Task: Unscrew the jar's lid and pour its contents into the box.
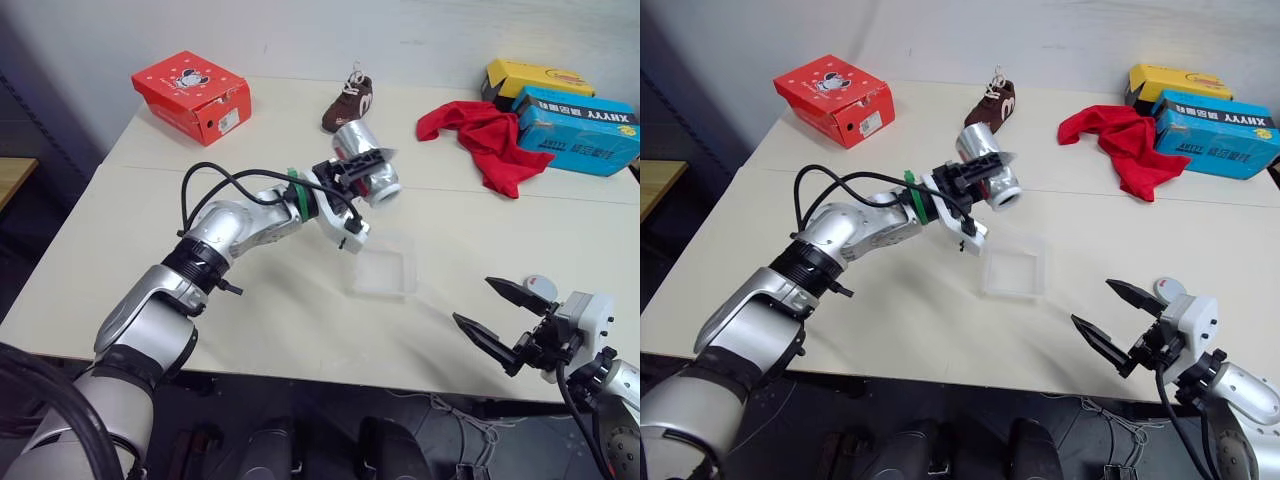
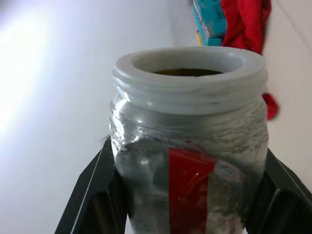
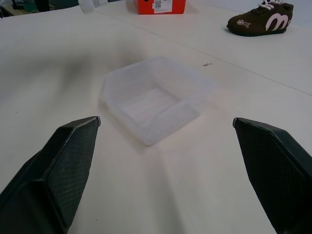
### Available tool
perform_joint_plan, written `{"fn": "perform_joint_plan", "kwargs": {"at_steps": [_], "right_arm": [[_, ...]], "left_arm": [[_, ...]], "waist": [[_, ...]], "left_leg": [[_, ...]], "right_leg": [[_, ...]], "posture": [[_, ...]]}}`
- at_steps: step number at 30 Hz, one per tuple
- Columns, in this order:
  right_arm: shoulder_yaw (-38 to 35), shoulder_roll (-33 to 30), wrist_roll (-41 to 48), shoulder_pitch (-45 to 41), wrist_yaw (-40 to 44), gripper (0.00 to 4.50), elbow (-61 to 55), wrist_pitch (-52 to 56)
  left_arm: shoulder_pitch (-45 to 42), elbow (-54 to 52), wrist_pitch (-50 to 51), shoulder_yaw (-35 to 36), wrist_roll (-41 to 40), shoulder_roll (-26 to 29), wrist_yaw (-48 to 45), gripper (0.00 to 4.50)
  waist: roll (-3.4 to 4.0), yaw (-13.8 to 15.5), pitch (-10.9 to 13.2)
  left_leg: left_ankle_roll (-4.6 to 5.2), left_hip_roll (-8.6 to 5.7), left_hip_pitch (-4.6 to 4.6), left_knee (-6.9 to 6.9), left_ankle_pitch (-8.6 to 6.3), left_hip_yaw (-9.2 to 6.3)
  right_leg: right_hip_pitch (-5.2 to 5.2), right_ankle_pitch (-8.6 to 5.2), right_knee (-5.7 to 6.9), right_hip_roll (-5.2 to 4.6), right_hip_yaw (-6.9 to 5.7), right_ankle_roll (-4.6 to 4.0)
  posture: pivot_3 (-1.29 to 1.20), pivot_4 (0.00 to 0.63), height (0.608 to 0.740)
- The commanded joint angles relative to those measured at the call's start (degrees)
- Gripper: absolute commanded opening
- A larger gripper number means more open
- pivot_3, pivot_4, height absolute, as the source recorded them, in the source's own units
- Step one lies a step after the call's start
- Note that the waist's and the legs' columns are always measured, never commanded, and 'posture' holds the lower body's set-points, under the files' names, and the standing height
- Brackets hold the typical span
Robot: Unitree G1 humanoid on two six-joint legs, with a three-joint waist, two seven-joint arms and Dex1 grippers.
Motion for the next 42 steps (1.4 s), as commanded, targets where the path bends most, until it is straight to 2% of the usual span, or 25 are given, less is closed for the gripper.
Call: {"fn": "perform_joint_plan", "kwargs": {"at_steps": [1, 10, 16, 18, 21, 22, 24, 27, 28, 29, 31, 33, 35, 40, 42], "right_arm": [[-0.31, 0.26, 0.55, -0.03, -0.27, 4.48, -1.69, -0.31], [-0.22, 1.1, 0.43, 0.16, -0.38, 4.48, -1.34, -0.73], [-0.15, 1.81, 0.26, 0.65, -0.23, 4.48, -1.14, -1.1], [-0.14, 1.93, 0.19, 0.85, -0.05, 4.48, -1.02, -1.24], [-0.15, 2.0, 0.15, 0.94, 0.37, 4.48, -0.76, -1.4], [-0.2, 1.99, 0.25, 0.92, 0.56, 4.48, -0.61, -1.46], [-0.28, 1.91, 0.35, 0.68, 0.9, 4.48, -0.21, -1.59], [-0.37, 1.83, 0.39, -0.56, 1.89, 4.48, 1.0, -2.48], [-0.35, 1.77, 0.05, -1.06, 2.45, 4.48, 1.42, -3.27], [-0.32, 1.78, -0.34, -1.65, 3.02, 4.48, 1.86, -4.34], [-0.08, 1.78, -1.16, -2.96, 4.09, 4.48, 2.87, -6.55], [0.59, 1.79, -1.05, -4.59, 5.73, 4.48, 3.74, -8.28], [1.11, 3.13, 0.84, -6.93, 7.41, 4.48, 3.98, -10.49], [4.2, 4.03, 2.69, -9.83, 12.7, 4.48, 2.52, -13.64], [5.17, 3.91, 2.92, -10.54, 14.41, 4.48, 2.64, -14.62]], "left_arm": [[-3.71, 2.7, 7.57, -3.65, 8.4, -1.18, 9.71, 2.34], [-3.69, 5.7, 15.94, -11.18, 16.4, -3.3, 20.76, 2.34], [-3.04, 6.3, 13.62, -10.42, 12.48, -2.8, 18.17, 2.34], [-2.86, 6.18, 10.07, -8.79, 8.5, -2.19, 16.13, 2.34], [-1.76, 5.2, -2.67, -2.42, -6.52, -0.49, 8.71, 2.34], [-0.78, 5.69, -8.75, 0.57, -15.81, -0.33, 1.8, 2.34], [1.38, 4.92, -15.62, 5.04, -29.34, 0.44, -9.0, 2.34], [8.5, -1.19, -6.36, 15.68, -62.34, -1.98, -38.47, 2.34], [10.89, -4.8, 1.26, 19.82, -72.3, -2.84, -46.25, 2.34], [12.41, -7.62, 8.46, 23.22, -78.04, -2.89, -50.47, 2.34], [15.07, -12.77, 23.39, 29.22, -86.6, -2.47, -55.58, 2.34], [19.38, -17.07, 31.44, 34.78, -92.65, -0.62, -58.23, 2.34], [25.07, -21.57, 38.97, 41.72, -99.38, 0.74, -58.64, 2.34], [41.83, -28.31, 41.72, 57.51, -104.66, 3.25, -55.61, 2.34], [46.81, -29.83, 40.9, 59.51, -102.81, 4.5, -55.85, 2.34]], "waist": [[0.0, 0.17, 0.0], [-0.02, 0.12, 0.01], [-0.02, 0.01, 0.01], [-0.02, -0.04, 0.01], [-0.02, -0.21, 0.01], [-0.02, -0.33, 0.01], [-0.01, -0.72, 0.01], [0.05, -1.38, -0.03], [0.06, -1.63, -0.03], [0.07, -1.82, -0.03], [0.07, -2.25, -0.02], [0.1, -2.94, -0.03], [0.1, -3.4, -0.03], [0.09, -3.32, -0.03], [0.02, -3.13, 0.0]], "left_leg": [[0.0, 0.0, -0.01, -0.01, 0.0, 0.01], [0.06, 0.01, -0.06, -0.02, 0.01, 0.03], [0.04, 0.03, -0.05, -0.02, 0.02, 0.03], [0.03, 0.04, -0.05, -0.02, 0.02, 0.03], [0.01, 0.05, -0.04, -0.01, 0.02, 0.01], [0.0, 0.04, -0.04, -0.01, 0.02, 0.02], [-0.05, 0.04, -0.05, -0.01, 0.03, 0.01], [-0.09, 0.01, -0.01, 0.03, 0.07, -0.01], [-0.09, 0.01, -0.01, 0.14, 0.07, -0.03], [-0.09, 0.01, -0.01, 0.2, 0.07, -0.05], [-0.08, 0.03, -0.01, 0.37, 0.07, -0.13], [-0.1, 0.07, 0.07, 0.44, 0.09, -0.15], [-0.11, 0.09, 0.27, 0.4, 0.09, -0.07], [-0.17, 0.1, 0.72, 0.17, 0.08, 0.05], [-0.2, 0.11, 0.79, 0.11, 0.04, 0.08]], "right_leg": [[-0.02, 0.0, 0.01, 0.0, 0.0, 0.0], [-0.07, 0.0, 0.0, -0.05, 0.01, 0.0], [-0.08, 0.0, 0.01, -0.13, 0.02, 0.0], [-0.08, 0.0, -0.01, -0.31, 0.08, 0.0], [-0.13, 0.0, 0.0, -0.48, 0.31, -0.01], [-0.17, -0.01, 0.02, -0.55, 0.44, -0.02], [-0.22, -0.03, -0.01, -0.62, 0.47, -0.06], [-0.19, -0.05, 0.04, -0.66, 0.42, -0.09], [-0.17, -0.06, 0.12, -0.66, 0.4, -0.1], [-0.11, -0.06, 0.18, -0.64, 0.37, -0.1], [0.02, -0.06, 0.23, -0.56, 0.28, -0.1], [0.16, -0.04, 0.27, 0.01, -0.06, -0.07], [0.25, -0.04, 0.38, 0.04, -0.06, -0.07], [0.43, -0.05, 0.46, 0.04, 0.24, -0.08], [0.44, -0.05, 0.43, 0.0, 0.54, -0.09]], "posture": [[0.0, 0.15, 0.74], [0.0, 0.15, 0.74], [0.0, 0.15, 0.74], [0.0, 0.15, 0.74], [0.0, 0.15, 0.74], [0.0, 0.15, 0.74], [0.0, 0.15, 0.74], [0.0, 0.15, 0.74], [0.0, 0.15, 0.74], [0.0, 0.15, 0.74], [0.0, 0.15, 0.74], [0.0, 0.15, 0.74], [0.0, 0.15, 0.74], [0.0, 0.15, 0.74], [0.0, 0.15, 0.74]]}}
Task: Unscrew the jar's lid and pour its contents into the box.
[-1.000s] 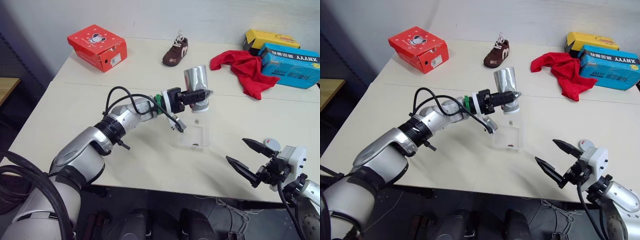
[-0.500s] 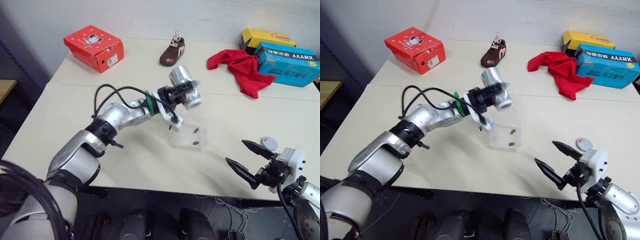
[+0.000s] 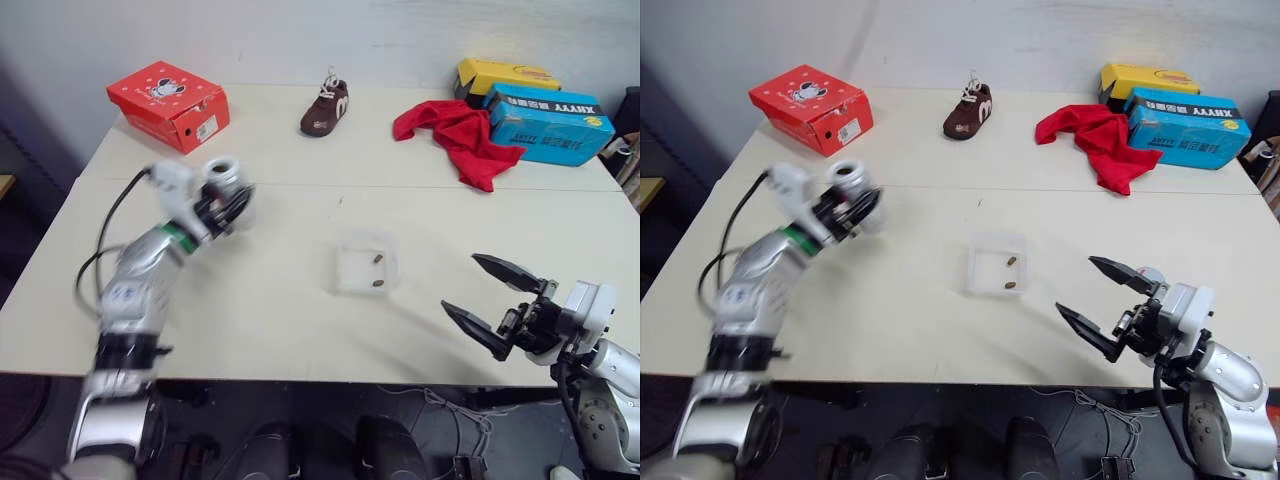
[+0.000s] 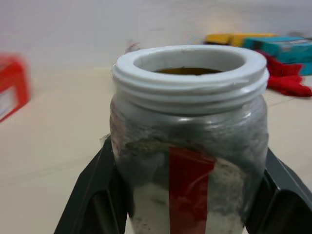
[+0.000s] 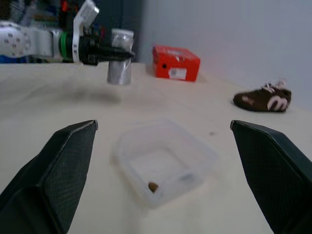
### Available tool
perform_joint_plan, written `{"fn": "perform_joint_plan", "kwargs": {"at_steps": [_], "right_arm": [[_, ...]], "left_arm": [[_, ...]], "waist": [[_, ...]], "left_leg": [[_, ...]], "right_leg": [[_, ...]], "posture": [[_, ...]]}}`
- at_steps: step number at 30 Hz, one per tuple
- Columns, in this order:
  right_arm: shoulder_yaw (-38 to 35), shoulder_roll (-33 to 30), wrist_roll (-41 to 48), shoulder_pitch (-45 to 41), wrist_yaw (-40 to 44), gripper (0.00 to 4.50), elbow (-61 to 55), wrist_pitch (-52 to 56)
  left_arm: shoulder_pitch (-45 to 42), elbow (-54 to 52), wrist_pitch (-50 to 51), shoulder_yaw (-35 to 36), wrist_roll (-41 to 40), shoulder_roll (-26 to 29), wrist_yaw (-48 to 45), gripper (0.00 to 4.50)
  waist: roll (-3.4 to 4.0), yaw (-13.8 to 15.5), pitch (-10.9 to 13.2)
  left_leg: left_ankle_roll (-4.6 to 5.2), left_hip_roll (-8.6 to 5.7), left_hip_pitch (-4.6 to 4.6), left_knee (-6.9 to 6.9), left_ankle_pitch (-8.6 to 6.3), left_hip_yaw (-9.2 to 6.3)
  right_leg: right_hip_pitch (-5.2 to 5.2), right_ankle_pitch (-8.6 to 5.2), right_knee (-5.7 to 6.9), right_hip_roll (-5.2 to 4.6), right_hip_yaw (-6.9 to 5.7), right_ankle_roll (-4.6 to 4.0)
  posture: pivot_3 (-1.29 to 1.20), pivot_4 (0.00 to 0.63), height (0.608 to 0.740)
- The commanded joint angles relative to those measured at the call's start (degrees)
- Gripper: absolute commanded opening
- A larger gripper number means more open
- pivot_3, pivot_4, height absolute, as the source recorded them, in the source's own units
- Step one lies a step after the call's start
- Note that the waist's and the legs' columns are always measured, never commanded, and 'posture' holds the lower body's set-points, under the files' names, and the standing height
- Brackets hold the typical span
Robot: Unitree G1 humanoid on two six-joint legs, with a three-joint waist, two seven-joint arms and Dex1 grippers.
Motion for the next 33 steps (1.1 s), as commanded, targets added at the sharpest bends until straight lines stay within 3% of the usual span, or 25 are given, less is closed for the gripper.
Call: {"fn": "perform_joint_plan", "kwargs": {"at_steps": [1, 6, 18, 24, 33], "right_arm": [[1.37, 0.2, 1.75, -1.35, 3.61, 4.48, -1.63, -2.8], [3.6, 0.15, 2.62, -2.97, 5.91, 4.48, -0.9, -2.67], [5.11, -0.12, 0.02, -3.11, 4.79, 4.48, 1.41, -2.6], [2.72, -1.39, 0.05, -1.22, 6.12, 4.5, 4.1, -3.82], [-6.8, -3.84, 2.03, 8.44, 10.47, 4.5, 8.87, -6.43]], "left_arm": [[5.81, -3.98, -3.81, 6.24, 1.09, 2.26, 0.28, 2.34], [8.8, 1.98, -11.45, 11.87, 2.62, 1.76, 0.52, 2.34], [8.74, 13.47, -21.92, 9.64, 8.57, -1.52, -0.43, 2.34], [11.29, 9.31, -20.76, 10.93, 6.72, -1.16, -1.76, 4.35], [19.12, 1.83, -15.08, 11.65, 5.57, 3.51, -7.01, 4.44]], "waist": [[-0.09, 0.39, 0.03], [-0.2, 1.85, -0.04], [-0.17, 1.57, -0.12], [-0.19, 1.49, -0.11], [-0.18, 1.6, -0.12]], "left_leg": [[-0.01, 0.0, -0.01, 0.0, 0.0, 0.0], [-0.33, -0.06, -0.01, 0.0, -0.36, -0.05], [-0.42, 0.0, 0.19, -0.36, -0.41, 0.3], [-0.42, 0.01, 0.17, -0.42, -0.42, 0.31], [-0.45, 0.03, 0.17, -0.57, -0.46, 0.3]], "right_leg": [[-0.01, 0.0, -0.02, 0.0, 0.1, 0.0], [-0.03, 0.04, -0.31, -0.25, 0.3, -0.07], [-0.12, 0.05, -0.34, -0.2, 0.09, -0.08], [-0.15, 0.05, -0.4, -0.26, 0.21, -0.08], [-0.13, 0.05, -0.68, -0.29, 0.47, -0.09]], "posture": [[0.0, 0.15, 0.74], [0.0, 0.15, 0.74], [0.0, 0.15, 0.74], [0.0, 0.15, 0.74], [0.0, 0.15, 0.74]]}}
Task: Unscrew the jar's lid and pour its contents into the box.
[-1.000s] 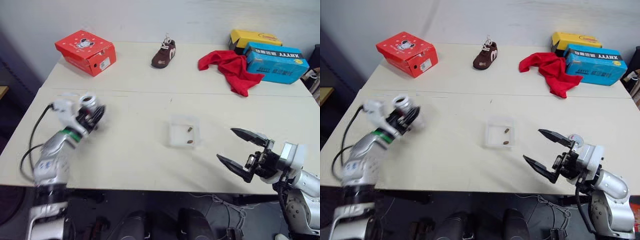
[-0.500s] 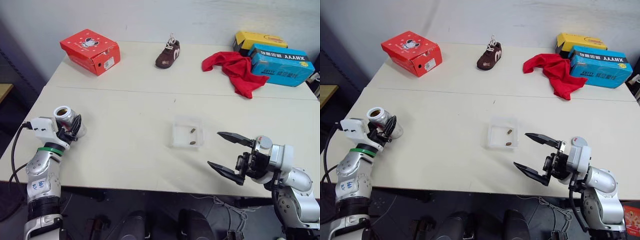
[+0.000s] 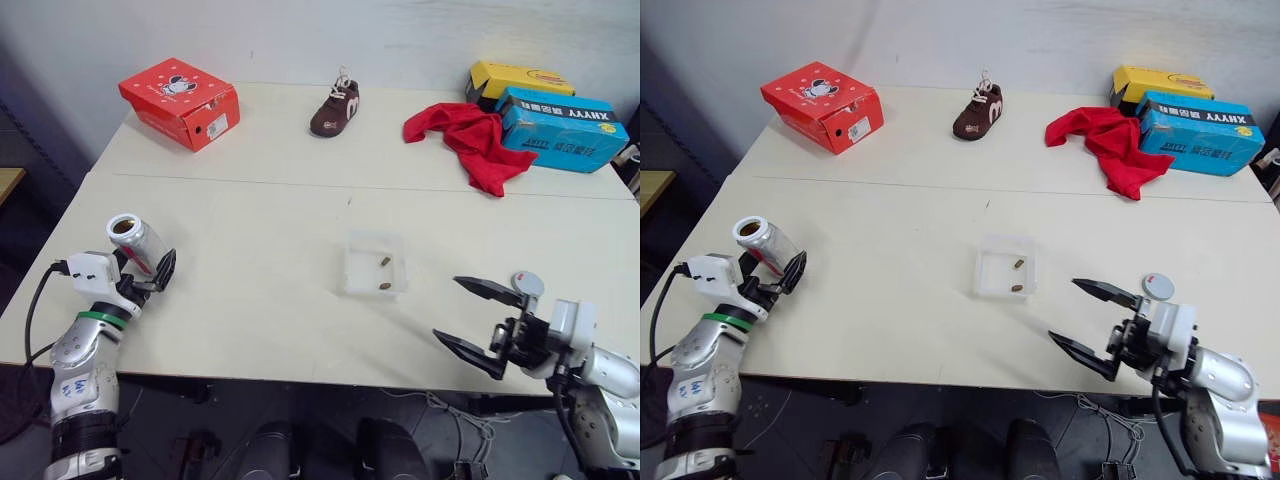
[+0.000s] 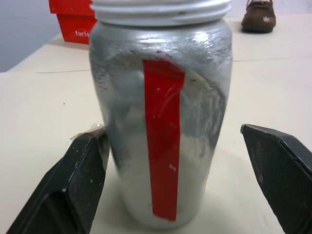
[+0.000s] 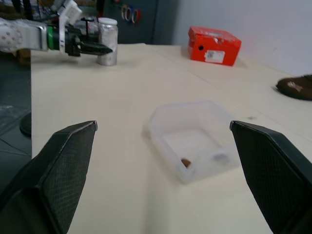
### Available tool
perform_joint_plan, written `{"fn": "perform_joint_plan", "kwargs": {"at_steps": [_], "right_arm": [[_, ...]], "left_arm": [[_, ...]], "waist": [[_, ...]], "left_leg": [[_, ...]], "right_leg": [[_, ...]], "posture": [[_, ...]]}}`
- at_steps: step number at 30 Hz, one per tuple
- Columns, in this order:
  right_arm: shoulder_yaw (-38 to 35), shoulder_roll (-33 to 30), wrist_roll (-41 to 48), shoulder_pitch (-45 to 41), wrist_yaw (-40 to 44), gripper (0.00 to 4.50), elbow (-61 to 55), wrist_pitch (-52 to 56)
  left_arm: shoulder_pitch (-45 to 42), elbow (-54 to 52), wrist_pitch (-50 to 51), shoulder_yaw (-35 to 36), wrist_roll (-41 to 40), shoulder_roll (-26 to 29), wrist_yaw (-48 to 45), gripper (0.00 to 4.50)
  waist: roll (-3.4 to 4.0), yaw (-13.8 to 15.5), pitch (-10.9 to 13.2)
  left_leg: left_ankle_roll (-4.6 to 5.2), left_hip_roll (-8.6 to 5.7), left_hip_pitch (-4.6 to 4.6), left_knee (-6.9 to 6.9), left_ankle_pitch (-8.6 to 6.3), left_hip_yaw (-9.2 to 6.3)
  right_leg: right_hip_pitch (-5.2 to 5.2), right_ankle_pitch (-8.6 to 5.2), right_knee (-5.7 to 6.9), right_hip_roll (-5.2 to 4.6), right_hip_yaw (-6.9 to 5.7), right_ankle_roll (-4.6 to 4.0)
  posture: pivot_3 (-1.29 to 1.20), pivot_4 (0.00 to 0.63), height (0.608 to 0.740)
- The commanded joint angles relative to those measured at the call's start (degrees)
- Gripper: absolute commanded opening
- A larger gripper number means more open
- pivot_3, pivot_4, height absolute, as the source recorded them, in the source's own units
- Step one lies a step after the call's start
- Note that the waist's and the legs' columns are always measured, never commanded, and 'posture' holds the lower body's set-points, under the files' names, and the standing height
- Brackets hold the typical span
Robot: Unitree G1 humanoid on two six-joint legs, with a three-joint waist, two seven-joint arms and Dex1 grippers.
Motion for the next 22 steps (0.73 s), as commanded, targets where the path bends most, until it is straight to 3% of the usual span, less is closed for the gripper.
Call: {"fn": "perform_joint_plan", "kwargs": {"at_steps": [1, 9, 13, 22], "right_arm": [[-6.02, -0.9, 2.3, 4.36, 2.62, 4.5, 1.65, -2.7], [-14.3, -2.88, 3.49, 11.61, 11.42, 4.5, 10.17, -8.29], [-17.78, -8.27, 3.96, 12.3, 18.68, 4.5, 15.53, -9.85], [-12.37, -17.55, 6.21, 6.48, 20.62, 4.5, 26.2, -15.91]], "left_arm": [[2.82, -2.81, 2.27, 1.43, -1.01, 3.03, -3.19, 4.44], [12.19, -5.76, -1.14, 4.49, -0.19, 9.62, -11.62, 4.44], [23.53, -15.91, -8.95, 4.23, 2.6, 17.58, -25.52, 4.44], [29.75, -22.06, -7.48, 7.91, 0.18, 18.6, -29.26, 4.44]], "waist": [[0.0, -0.01, 0.0], [0.0, -0.27, -0.02], [0.01, -0.87, -0.01], [0.35, -1.38, -0.09]], "left_leg": [[0.0, 0.0, 0.0, -0.04, 0.0, 0.0], [-0.09, 0.07, 0.07, -0.53, -0.01, 0.08], [-0.13, 0.08, 0.13, -0.88, 0.0, 0.13], [-0.23, 0.22, 0.14, -1.0, -0.05, 0.11]], "right_leg": [[0.0, 0.0, -0.03, 0.0, 0.01, 0.0], [-0.02, -0.01, -0.5, 0.05, 0.12, -0.01], [-0.06, -0.03, -0.71, 0.04, 0.14, -0.1], [-0.06, -0.13, -0.84, 0.12, 0.07, -0.3]], "posture": [[0.0, 0.15, 0.74], [0.0, 0.15, 0.74], [0.0, 0.15, 0.74], [0.0, 0.15, 0.74]]}}
